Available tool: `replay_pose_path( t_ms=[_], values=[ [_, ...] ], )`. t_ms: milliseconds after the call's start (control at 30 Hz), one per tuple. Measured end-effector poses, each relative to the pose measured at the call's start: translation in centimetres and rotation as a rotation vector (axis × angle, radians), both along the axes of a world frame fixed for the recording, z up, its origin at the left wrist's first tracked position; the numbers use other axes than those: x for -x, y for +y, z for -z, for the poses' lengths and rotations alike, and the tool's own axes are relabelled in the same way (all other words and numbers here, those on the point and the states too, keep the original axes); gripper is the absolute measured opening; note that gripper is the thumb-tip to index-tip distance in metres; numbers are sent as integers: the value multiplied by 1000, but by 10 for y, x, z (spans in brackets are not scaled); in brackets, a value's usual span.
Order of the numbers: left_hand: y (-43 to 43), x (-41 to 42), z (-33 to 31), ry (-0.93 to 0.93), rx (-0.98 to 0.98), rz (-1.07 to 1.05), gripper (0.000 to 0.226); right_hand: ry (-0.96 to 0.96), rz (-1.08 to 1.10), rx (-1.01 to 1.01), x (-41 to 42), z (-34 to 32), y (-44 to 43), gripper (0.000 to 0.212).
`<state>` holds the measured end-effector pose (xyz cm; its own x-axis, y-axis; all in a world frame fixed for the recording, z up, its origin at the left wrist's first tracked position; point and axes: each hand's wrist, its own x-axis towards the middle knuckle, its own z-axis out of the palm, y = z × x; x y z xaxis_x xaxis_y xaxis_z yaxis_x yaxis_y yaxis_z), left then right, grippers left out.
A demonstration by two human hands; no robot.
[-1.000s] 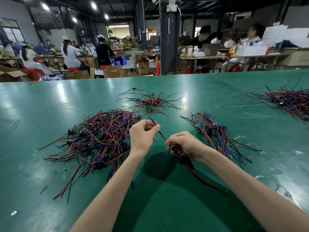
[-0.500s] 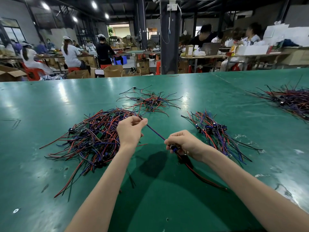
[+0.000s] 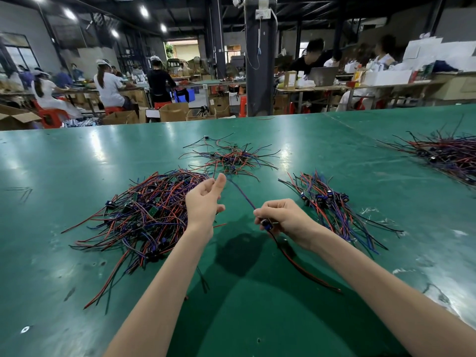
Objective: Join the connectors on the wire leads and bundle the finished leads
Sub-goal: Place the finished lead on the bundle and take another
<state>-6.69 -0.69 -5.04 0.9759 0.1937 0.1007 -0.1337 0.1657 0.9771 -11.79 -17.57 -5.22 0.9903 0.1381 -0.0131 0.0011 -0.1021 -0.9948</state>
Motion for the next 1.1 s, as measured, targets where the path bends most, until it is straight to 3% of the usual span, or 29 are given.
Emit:
replay_pose_path(
  t_ms=[200,400,667,1100],
  values=[
    [-19,19,4,115,-200,398,15,-72,48,-25,0,-1,0,24],
    [-20,22,5,104,-193,402,9,-91,5,31,1,0,0,24],
    [-16,13,2,-39,-128,193,17,-117,-31,38,1,1,3,28],
    [16,-4,-7,-211,-281,-205,23,-109,-116,54,3,1,7,27]
  ],
)
